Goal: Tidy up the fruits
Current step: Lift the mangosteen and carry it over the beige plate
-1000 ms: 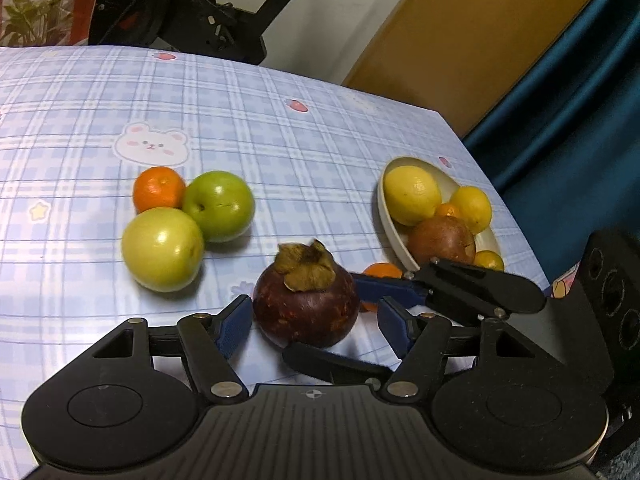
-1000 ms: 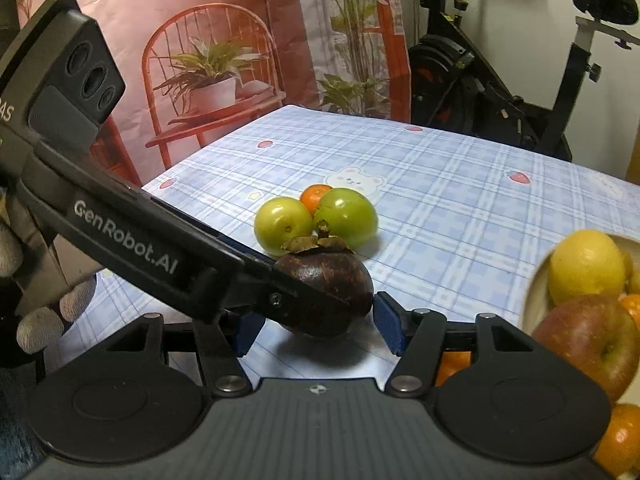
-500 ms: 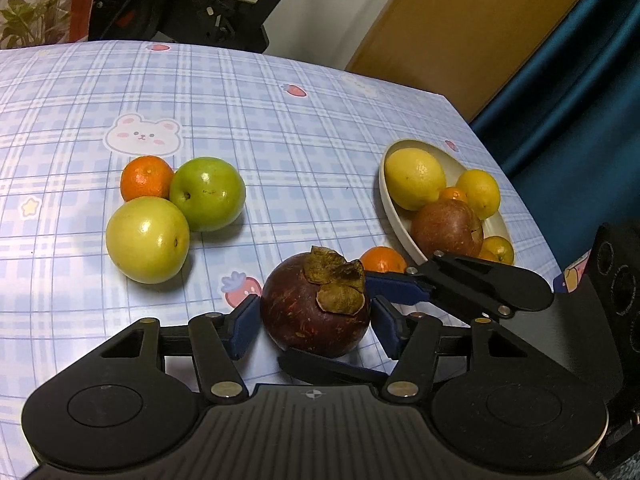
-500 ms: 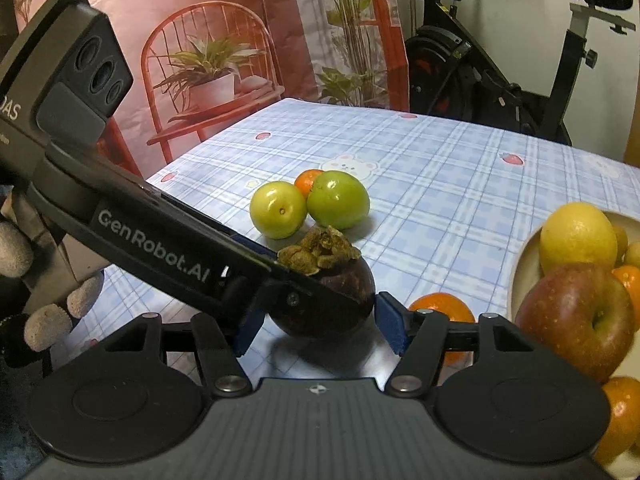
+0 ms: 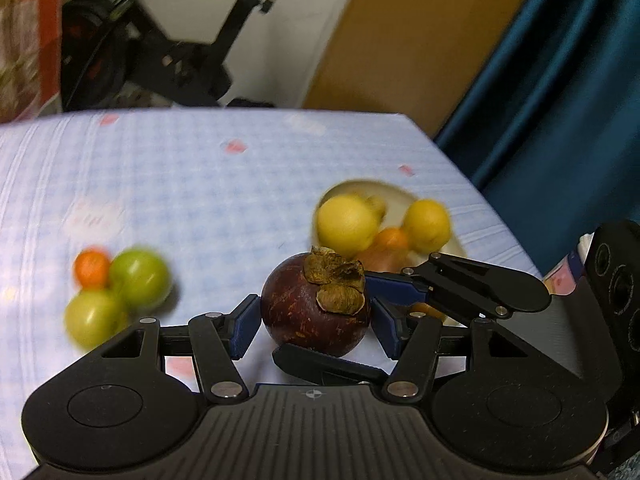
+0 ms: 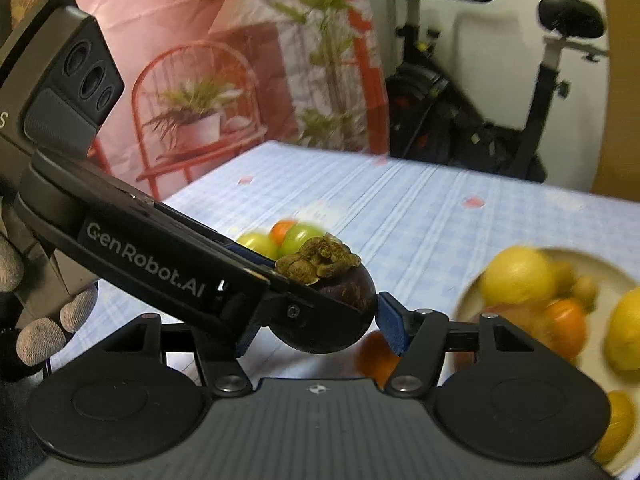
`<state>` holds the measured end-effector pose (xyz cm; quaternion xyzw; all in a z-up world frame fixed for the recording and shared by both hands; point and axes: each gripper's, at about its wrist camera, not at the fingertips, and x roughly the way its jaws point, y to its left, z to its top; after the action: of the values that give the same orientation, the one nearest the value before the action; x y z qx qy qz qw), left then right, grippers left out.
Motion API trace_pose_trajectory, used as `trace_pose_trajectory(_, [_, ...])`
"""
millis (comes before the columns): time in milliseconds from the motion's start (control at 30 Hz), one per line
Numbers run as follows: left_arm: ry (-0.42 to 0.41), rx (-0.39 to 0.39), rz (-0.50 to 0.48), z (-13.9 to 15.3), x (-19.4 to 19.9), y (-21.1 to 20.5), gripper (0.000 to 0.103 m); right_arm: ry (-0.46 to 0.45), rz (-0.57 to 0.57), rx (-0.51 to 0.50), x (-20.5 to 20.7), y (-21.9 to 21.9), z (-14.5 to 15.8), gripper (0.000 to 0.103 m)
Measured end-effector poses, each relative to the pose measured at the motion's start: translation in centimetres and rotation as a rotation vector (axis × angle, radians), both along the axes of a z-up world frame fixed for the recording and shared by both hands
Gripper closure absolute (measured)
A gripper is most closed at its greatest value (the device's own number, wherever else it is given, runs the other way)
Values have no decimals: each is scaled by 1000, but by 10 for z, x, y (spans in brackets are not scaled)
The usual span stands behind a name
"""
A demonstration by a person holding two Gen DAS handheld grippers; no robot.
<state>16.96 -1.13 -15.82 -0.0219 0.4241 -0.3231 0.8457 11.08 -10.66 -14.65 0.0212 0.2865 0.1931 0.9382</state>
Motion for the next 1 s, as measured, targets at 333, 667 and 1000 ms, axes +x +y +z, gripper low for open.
trace_pose_trajectory(333, [-64, 14, -123, 20, 36, -89, 40, -66, -141, -13, -1, -79, 27, 39])
trace_pose_trajectory(667, [-48, 87, -169, -2, 72, -148, 40, -38, -253, -28, 17, -138, 17, 40])
trace_pose_trajectory(1000, [-24, 89, -146, -18, 86, -150, 40, 9, -265, -57, 32, -138, 0, 40])
